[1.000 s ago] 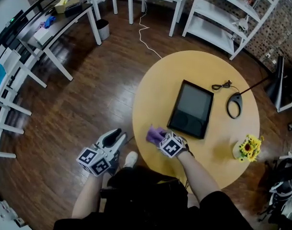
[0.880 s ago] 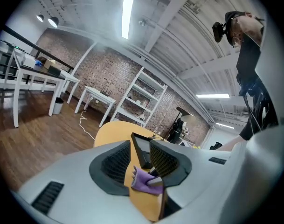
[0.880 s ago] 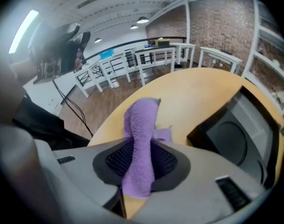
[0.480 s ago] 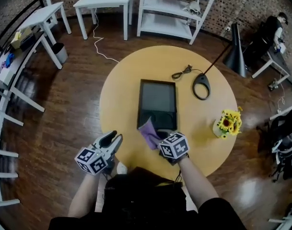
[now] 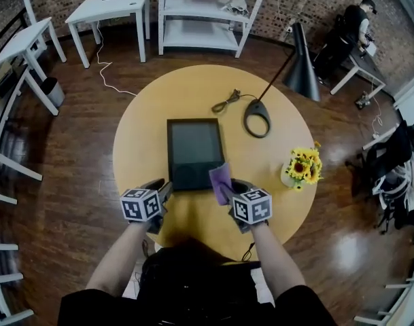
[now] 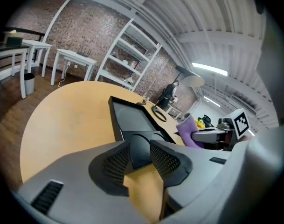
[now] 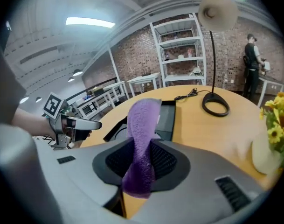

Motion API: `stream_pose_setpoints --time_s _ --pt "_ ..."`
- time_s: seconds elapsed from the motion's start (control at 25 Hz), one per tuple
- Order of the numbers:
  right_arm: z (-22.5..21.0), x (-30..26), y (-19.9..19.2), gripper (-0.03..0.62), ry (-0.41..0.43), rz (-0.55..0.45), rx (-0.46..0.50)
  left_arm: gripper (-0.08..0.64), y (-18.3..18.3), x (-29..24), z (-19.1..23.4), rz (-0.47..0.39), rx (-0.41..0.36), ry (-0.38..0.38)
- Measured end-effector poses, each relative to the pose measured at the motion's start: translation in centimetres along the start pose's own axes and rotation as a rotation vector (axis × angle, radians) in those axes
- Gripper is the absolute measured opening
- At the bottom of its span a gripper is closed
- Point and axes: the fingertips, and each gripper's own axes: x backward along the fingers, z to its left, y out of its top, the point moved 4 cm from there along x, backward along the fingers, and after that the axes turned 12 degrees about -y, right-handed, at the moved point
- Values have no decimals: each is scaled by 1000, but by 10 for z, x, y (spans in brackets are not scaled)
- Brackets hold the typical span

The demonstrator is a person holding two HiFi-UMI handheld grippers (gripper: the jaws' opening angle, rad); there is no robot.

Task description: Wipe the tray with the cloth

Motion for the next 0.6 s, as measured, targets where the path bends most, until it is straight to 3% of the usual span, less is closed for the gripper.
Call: stream_pose_setpoints --time_s 0.2,0.36,0.48,0.6 --pt "-32 -22 7 101 -114 31 -27 146 -9 -31 26 139 7 129" --pt "-41 -49 3 101 -141 108 -19 135 -21 -54 26 280 -1 193" --pt "-42 -67 -12 101 -179 208 40 120 -21 -54 25 269 2 195" --pt "-42 -72 -18 101 -195 226 75 120 -26 -47 31 208 90 164"
